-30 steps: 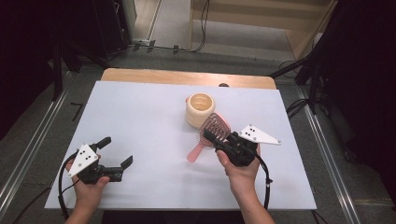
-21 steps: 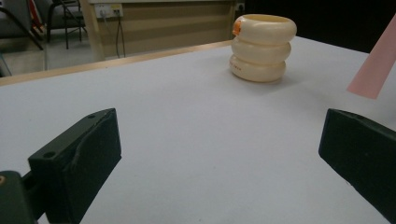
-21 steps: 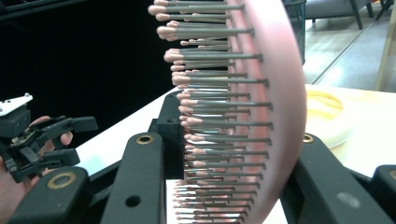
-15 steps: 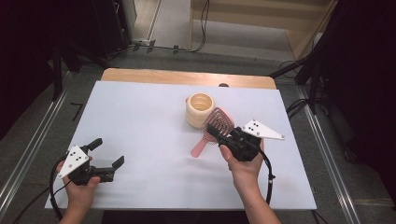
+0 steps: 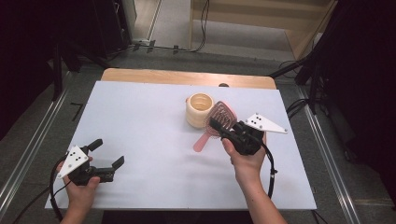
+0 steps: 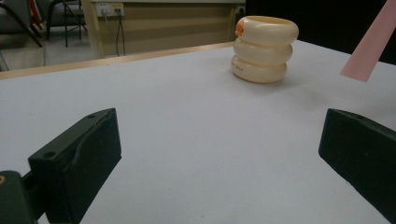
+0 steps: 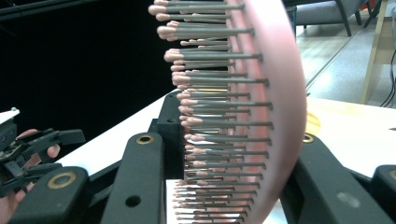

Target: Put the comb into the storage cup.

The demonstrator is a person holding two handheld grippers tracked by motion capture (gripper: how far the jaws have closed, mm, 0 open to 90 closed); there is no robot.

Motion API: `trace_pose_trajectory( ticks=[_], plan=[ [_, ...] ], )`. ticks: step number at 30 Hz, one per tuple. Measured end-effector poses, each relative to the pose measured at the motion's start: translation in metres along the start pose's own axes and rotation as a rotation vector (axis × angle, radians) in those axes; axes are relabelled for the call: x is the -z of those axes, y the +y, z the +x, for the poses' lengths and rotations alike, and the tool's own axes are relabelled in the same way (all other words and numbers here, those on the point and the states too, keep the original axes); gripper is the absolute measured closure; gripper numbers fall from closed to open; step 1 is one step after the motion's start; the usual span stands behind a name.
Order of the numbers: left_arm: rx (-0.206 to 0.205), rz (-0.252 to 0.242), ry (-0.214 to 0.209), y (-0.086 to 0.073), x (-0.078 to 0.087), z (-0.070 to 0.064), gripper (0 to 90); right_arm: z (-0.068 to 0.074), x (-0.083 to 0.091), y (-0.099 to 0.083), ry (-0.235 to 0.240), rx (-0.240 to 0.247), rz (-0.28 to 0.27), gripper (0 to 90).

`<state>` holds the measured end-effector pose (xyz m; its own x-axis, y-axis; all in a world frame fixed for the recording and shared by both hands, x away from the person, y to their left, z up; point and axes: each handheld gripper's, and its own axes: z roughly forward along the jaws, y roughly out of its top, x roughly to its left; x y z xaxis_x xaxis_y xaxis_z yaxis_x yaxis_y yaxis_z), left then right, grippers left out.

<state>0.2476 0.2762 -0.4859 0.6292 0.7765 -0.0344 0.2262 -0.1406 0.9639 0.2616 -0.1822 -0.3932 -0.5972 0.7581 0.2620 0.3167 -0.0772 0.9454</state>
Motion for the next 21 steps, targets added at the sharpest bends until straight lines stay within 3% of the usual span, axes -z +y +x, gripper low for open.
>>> trace_pose_trajectory(
  ticks=[21],
  plan=[
    [0.018, -0.007, 0.002, -0.001, 0.001, 0.003, 0.0, -0.009, -0.008, 0.018, -0.022, 0.001, -0.007, 62.2]
  ],
)
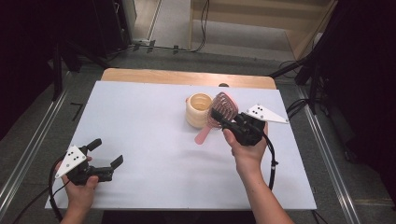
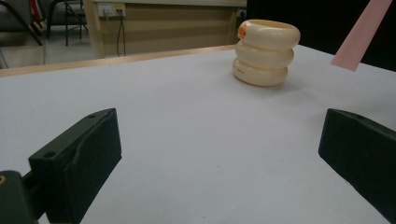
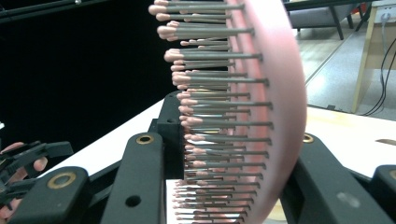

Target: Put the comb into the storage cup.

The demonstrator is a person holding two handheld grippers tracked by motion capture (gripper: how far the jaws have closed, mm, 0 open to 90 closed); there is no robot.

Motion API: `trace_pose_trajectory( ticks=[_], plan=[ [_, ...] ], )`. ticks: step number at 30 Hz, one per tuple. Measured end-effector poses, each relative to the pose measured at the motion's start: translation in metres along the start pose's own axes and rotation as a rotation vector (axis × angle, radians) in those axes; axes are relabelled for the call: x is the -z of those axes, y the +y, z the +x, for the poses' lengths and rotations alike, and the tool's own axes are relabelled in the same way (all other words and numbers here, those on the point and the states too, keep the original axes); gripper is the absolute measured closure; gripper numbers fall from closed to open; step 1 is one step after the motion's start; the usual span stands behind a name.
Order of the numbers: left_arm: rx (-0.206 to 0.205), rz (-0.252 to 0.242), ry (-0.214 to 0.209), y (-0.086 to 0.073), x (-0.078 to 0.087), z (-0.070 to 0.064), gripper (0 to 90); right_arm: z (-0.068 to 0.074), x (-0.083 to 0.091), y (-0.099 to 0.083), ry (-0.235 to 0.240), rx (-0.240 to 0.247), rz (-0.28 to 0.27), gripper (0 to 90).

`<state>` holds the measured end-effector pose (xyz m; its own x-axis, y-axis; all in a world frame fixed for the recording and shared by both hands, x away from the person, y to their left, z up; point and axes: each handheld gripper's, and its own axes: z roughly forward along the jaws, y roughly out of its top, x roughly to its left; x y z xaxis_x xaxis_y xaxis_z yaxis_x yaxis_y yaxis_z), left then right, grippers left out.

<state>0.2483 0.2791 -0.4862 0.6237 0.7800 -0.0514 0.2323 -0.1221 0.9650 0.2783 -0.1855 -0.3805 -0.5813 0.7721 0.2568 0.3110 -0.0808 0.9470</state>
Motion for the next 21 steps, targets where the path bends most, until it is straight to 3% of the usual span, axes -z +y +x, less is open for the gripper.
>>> trace_pose_trajectory(
  ticks=[21],
  plan=[
    [-0.013, 0.004, 0.001, 0.0, -0.001, -0.002, 0.0, -0.013, -0.009, 0.02, -0.027, -0.002, -0.01, 62.2]
  ],
)
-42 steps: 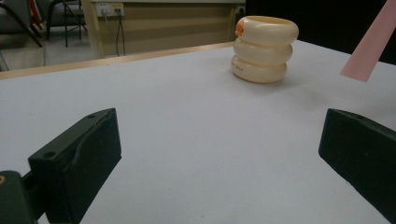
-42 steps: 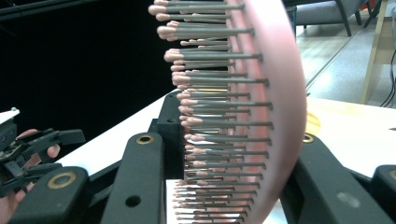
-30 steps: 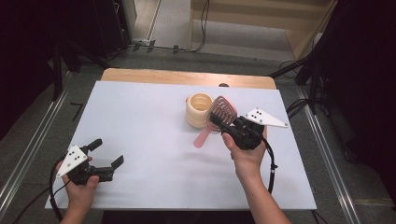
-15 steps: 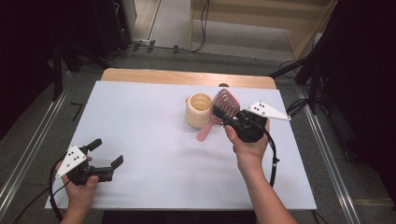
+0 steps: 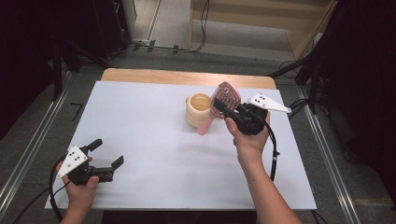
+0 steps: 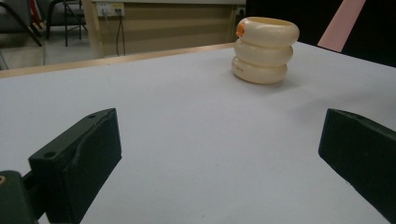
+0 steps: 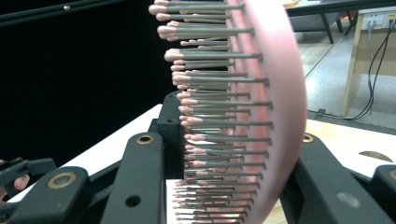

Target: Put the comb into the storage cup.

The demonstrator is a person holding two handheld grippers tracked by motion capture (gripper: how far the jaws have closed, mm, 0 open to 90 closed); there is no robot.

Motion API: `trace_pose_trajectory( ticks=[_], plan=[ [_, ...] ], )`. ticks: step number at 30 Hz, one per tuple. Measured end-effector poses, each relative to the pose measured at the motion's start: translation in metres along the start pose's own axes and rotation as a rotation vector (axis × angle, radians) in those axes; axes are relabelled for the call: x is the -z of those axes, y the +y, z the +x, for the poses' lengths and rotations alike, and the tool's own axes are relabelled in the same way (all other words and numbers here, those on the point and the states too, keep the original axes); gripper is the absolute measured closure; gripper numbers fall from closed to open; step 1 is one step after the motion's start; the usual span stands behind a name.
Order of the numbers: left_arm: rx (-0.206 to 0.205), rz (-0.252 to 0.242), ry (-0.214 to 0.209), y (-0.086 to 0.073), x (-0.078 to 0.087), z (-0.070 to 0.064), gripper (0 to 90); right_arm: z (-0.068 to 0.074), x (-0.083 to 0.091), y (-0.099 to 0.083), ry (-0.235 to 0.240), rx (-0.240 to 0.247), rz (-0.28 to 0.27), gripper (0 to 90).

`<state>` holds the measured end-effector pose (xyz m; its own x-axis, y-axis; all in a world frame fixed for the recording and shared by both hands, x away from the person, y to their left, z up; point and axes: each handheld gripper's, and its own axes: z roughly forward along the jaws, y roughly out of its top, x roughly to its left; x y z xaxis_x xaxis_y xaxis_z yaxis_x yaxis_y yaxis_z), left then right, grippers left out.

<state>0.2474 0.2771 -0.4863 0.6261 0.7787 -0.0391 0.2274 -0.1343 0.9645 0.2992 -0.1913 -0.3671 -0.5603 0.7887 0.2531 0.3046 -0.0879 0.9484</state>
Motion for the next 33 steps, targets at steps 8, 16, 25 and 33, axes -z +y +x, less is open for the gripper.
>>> trace_pose_trajectory(
  ticks=[8, 16, 25, 33],
  plan=[
    [-0.008, 0.002, -0.001, 0.0, 0.0, -0.001, 0.0, -0.002, -0.004, 0.006, -0.005, -0.001, -0.003, 62.2],
    [-0.01, 0.001, 0.001, 0.0, -0.001, -0.002, 0.0, -0.005, -0.007, 0.014, -0.015, 0.0, -0.01, 62.3],
    [-0.014, -0.001, 0.002, 0.0, 0.0, -0.002, 0.0, -0.008, -0.01, 0.02, -0.019, 0.001, -0.013, 62.3],
    [-0.017, 0.0, 0.0, 0.0, 0.0, -0.002, 0.0, -0.011, -0.013, 0.024, -0.025, -0.007, -0.016, 62.3]
  ],
)
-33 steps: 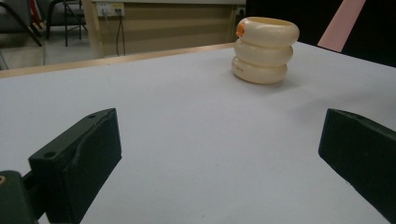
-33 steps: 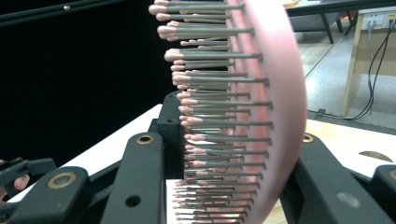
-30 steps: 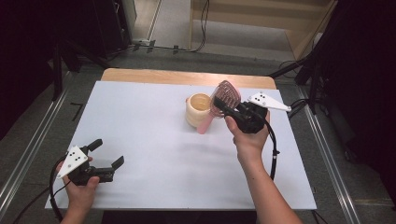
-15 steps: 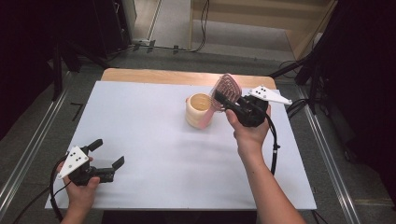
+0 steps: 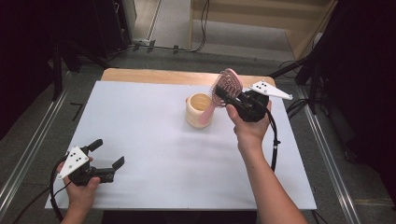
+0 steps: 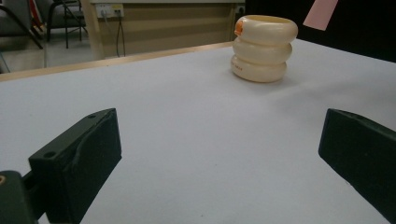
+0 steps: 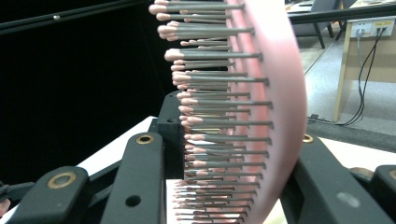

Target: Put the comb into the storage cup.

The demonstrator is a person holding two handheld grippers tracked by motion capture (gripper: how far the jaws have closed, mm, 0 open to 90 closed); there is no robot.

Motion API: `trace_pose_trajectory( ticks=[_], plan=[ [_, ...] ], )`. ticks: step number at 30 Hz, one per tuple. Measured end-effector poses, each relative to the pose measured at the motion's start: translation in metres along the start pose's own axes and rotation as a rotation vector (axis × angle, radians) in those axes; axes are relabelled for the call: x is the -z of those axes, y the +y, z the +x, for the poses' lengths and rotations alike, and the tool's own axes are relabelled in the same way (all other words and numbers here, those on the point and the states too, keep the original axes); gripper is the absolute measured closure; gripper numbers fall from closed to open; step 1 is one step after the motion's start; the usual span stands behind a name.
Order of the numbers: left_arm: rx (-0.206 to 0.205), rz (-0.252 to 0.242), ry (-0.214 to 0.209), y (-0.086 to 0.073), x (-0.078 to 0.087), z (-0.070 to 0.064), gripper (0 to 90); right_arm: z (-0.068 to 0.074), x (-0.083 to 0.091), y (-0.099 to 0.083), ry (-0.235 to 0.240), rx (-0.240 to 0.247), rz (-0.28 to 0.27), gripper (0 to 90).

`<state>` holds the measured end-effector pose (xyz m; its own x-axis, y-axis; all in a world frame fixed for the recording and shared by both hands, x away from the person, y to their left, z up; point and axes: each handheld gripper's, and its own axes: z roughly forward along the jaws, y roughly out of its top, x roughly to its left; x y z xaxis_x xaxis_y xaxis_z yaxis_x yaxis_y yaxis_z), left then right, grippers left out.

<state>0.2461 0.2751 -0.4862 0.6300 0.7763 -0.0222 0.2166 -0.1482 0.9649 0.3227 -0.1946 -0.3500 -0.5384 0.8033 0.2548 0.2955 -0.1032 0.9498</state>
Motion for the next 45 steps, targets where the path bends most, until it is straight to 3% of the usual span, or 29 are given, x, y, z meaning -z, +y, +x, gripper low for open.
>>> trace_pose_trajectory(
  ticks=[26, 45],
  plan=[
    [-0.006, 0.003, 0.0, 0.0, 0.0, -0.001, 0.0, -0.008, -0.014, 0.018, -0.024, -0.001, -0.008, 62.3],
    [-0.005, 0.002, 0.002, 0.0, 0.0, -0.001, 0.0, -0.021, -0.024, 0.02, -0.049, -0.02, -0.004, 62.3]
  ],
)
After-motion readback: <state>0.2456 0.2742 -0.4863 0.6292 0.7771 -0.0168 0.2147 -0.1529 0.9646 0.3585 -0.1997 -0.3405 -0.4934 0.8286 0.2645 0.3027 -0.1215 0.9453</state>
